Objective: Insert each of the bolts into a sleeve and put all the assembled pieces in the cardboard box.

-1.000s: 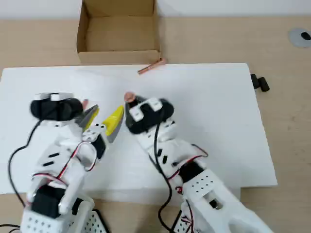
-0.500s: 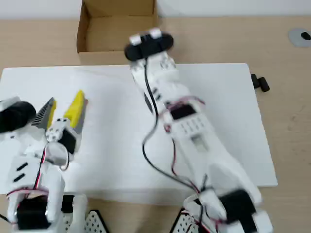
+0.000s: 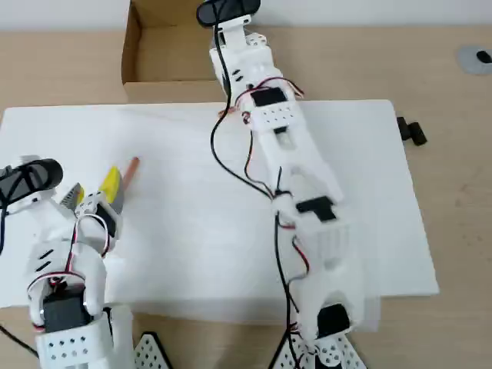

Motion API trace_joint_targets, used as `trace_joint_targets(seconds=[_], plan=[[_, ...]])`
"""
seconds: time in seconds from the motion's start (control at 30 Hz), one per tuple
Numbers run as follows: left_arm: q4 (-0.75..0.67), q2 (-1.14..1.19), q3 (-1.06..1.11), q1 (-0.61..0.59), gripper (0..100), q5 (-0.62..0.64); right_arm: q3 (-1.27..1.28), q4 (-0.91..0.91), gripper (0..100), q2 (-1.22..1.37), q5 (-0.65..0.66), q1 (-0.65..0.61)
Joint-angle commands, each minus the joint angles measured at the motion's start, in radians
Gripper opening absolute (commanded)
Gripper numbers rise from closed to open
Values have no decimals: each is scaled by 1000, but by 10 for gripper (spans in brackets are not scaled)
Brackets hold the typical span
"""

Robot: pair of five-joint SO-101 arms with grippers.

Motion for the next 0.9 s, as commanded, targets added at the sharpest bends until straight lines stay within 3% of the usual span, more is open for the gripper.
trace_joint_targets(seconds=[0.0, 0.3, 0.53, 0.67, 0.77, 0.87], plan=[[-25, -8, 20, -9, 244, 3, -340, 43, 9, 142, 5, 25], [-239, -8, 229, -9, 243, 2, -849, 233, 16, 512, 3, 25], [-247, -8, 175, -8, 243, 0, -1061, 423, 210, 621, -92, 39], [-241, -5, 198, -8, 243, -2, -1176, 534, 258, 621, -95, 36], [-215, -2, 236, -8, 243, -2, -1239, 611, 200, 621, -95, 35], [-133, -8, 236, 28, 243, -2, -1236, 652, 42, 588, -92, 35]])
